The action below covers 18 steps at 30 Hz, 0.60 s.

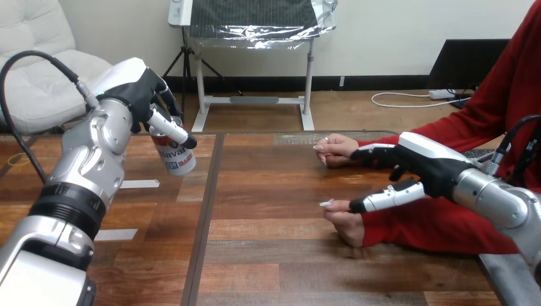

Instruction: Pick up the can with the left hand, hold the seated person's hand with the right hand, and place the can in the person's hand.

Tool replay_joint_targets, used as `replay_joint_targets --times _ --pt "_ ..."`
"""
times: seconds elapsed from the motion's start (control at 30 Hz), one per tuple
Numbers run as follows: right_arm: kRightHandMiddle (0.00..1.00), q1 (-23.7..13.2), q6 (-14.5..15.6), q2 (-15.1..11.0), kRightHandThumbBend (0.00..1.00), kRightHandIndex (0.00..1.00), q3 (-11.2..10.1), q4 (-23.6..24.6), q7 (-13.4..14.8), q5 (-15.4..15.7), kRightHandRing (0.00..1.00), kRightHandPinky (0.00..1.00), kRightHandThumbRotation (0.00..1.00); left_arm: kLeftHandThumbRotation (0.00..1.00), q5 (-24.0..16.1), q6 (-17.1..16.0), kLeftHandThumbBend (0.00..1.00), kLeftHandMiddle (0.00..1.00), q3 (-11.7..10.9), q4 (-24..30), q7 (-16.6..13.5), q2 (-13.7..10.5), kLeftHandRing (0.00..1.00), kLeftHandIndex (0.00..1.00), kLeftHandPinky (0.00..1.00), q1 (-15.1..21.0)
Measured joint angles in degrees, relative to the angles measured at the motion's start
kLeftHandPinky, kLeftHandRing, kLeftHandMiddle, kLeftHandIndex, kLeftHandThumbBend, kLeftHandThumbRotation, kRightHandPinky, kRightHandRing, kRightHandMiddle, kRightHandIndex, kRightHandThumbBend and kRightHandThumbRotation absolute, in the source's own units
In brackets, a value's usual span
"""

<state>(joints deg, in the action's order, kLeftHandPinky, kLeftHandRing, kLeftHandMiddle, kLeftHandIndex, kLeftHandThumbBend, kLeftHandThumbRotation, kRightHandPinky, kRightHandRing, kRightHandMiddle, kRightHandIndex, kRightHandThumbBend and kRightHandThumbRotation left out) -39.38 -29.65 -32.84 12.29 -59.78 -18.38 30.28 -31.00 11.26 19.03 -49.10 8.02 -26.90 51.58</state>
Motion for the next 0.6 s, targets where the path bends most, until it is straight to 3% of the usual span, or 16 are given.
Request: replay_joint_targets --times 0.27,0.6 --pt "0.86 -0.7 0.1 -1.5 1.00 0.87 1.1 -1.9 -2.0 0.1 0.82 0.67 0.57 0.00 0.0 0.5 0.78 0.44 0.0 0.2 0.2 0.0 0.38 0.45 0.31 0.0" --pt "0.86 -0.8 0.0 -3.1 1.00 0.87 2.3 -3.9 -2.0 0.2 0.82 0.68 0.59 0.00 0.0 0.8 0.78 0.44 -0.1 0.2 0.4 -0.2 0.38 0.45 0.31 0.0"
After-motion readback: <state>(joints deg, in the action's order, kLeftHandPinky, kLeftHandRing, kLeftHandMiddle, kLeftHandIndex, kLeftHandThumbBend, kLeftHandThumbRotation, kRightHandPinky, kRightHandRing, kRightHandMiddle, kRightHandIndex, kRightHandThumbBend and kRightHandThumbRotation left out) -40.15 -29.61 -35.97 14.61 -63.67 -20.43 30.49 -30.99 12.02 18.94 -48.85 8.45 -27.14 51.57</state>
